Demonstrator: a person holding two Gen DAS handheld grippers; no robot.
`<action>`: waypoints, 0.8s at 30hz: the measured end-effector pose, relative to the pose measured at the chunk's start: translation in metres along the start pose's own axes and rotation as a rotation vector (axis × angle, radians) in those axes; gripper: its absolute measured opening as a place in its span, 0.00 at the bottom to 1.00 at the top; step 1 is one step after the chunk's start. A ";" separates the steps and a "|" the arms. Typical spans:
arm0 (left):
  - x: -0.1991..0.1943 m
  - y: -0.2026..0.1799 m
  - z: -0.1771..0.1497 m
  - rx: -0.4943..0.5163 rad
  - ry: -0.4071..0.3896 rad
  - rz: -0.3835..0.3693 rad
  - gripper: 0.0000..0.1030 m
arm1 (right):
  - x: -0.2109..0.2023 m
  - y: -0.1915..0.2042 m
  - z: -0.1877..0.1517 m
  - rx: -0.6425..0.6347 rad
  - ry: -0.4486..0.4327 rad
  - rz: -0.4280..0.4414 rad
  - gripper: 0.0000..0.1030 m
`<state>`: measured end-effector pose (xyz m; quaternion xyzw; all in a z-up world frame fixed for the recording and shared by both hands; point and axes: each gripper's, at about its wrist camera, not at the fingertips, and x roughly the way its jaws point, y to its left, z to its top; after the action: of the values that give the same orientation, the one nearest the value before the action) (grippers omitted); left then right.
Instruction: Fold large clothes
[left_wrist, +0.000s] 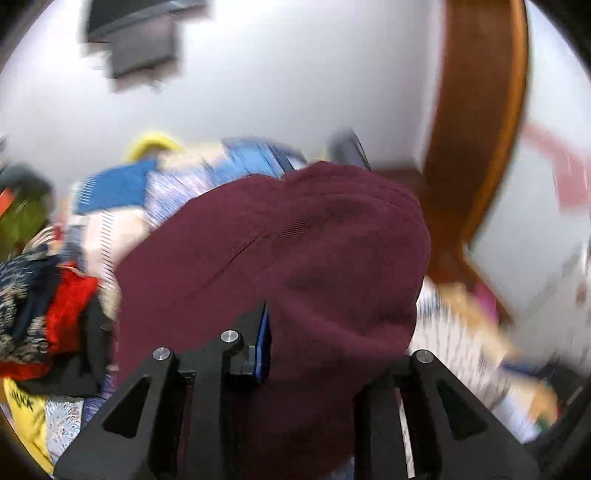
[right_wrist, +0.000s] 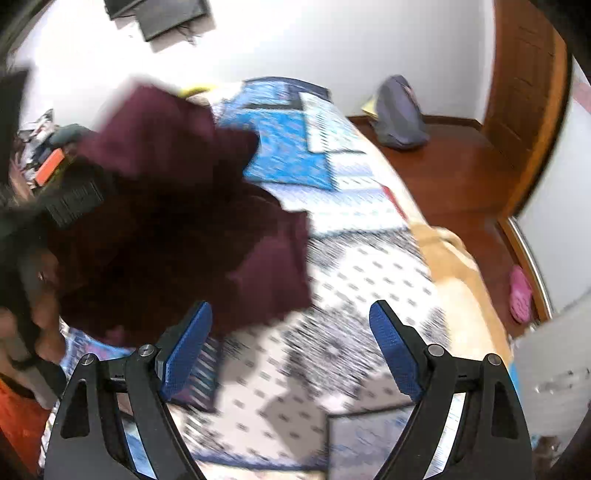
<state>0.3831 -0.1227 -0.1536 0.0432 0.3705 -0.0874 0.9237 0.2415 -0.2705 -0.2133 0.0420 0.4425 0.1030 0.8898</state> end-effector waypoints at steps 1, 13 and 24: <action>0.016 -0.008 -0.011 0.027 0.061 -0.012 0.22 | 0.001 -0.007 -0.005 0.014 0.010 -0.011 0.83; -0.005 -0.029 -0.060 0.105 0.169 -0.130 0.68 | -0.026 -0.023 -0.014 0.028 -0.013 -0.002 0.83; -0.091 0.034 -0.056 0.077 0.031 -0.054 0.95 | -0.050 0.017 0.030 -0.087 -0.121 0.053 0.83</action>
<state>0.2869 -0.0690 -0.1303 0.0698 0.3820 -0.1260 0.9129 0.2330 -0.2644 -0.1533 0.0210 0.3819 0.1428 0.9129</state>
